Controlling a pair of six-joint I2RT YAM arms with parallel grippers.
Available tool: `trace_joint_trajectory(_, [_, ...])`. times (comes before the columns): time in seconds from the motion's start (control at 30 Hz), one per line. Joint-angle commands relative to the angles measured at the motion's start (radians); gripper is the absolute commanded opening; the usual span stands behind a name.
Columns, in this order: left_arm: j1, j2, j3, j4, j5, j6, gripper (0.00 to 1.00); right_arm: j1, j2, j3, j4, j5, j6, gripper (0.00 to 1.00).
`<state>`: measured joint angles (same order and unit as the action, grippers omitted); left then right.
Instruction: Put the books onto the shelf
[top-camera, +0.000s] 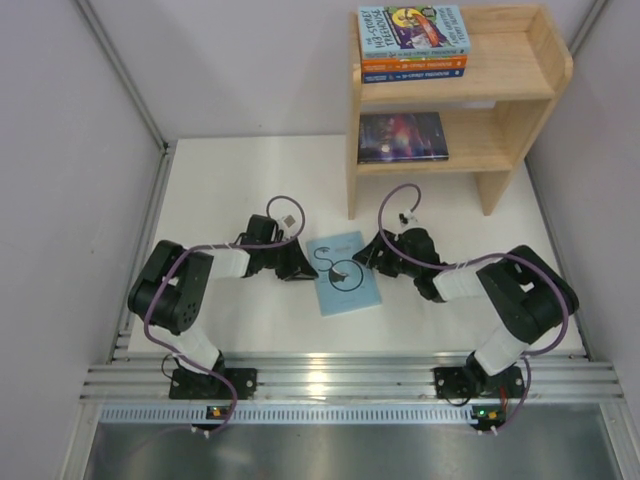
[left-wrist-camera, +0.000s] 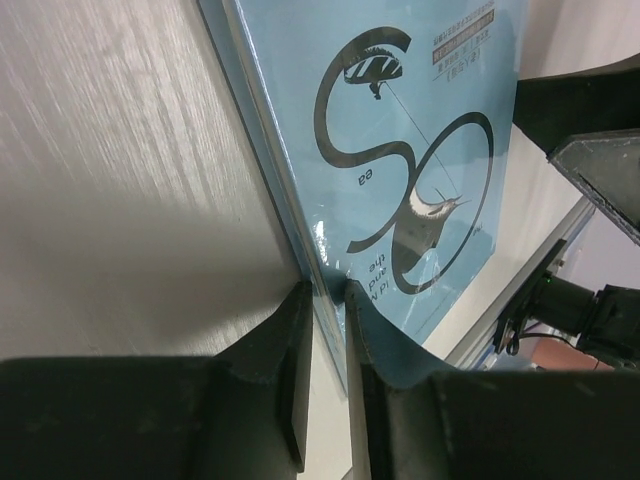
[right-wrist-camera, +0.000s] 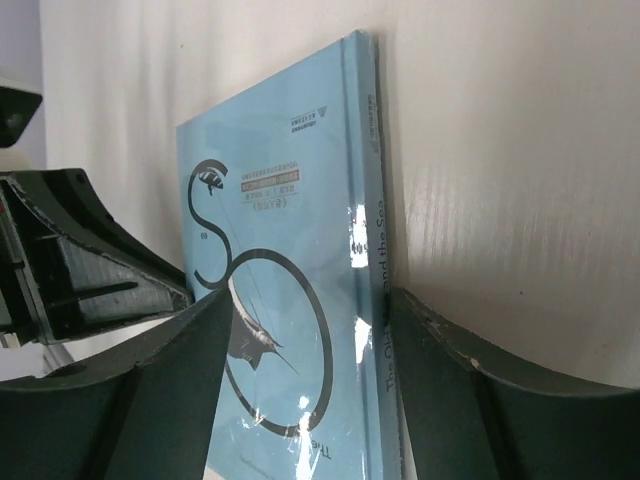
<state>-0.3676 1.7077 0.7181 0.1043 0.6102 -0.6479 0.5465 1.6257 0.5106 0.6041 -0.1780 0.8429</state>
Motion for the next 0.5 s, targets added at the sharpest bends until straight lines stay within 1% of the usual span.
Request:
trace_joint_trajectory(0.0, [-0.037, -0.02, -0.048, 0.041, 0.043, -0.018, 0.2, 0.021, -0.02, -0.053, 0.035, -0.19, 0.131, 0.64])
trace_joint_trajectory(0.13, [-0.04, -0.013, -0.046, 0.049, 0.062, -0.022, 0.16, 0.021, -0.047, -0.075, 0.075, -0.221, 0.163, 0.64])
trace_joint_trajectory(0.23, [-0.039, 0.027, -0.036, 0.051, 0.08, -0.019, 0.13, 0.023, -0.055, -0.087, 0.089, -0.261, 0.163, 0.63])
trace_joint_trajectory(0.3, [-0.04, 0.036, -0.028, 0.051, 0.088, -0.016, 0.11, 0.021, -0.064, -0.103, 0.105, -0.278, 0.153, 0.63])
trace_joint_trajectory(0.4, [-0.04, 0.049, -0.032, 0.078, 0.118, -0.032, 0.11, 0.021, -0.085, -0.122, 0.118, -0.299, 0.127, 0.63])
trace_joint_trajectory(0.47, [-0.04, 0.053, -0.034, 0.098, 0.128, -0.045, 0.11, 0.021, -0.104, -0.116, 0.088, -0.31, 0.101, 0.62])
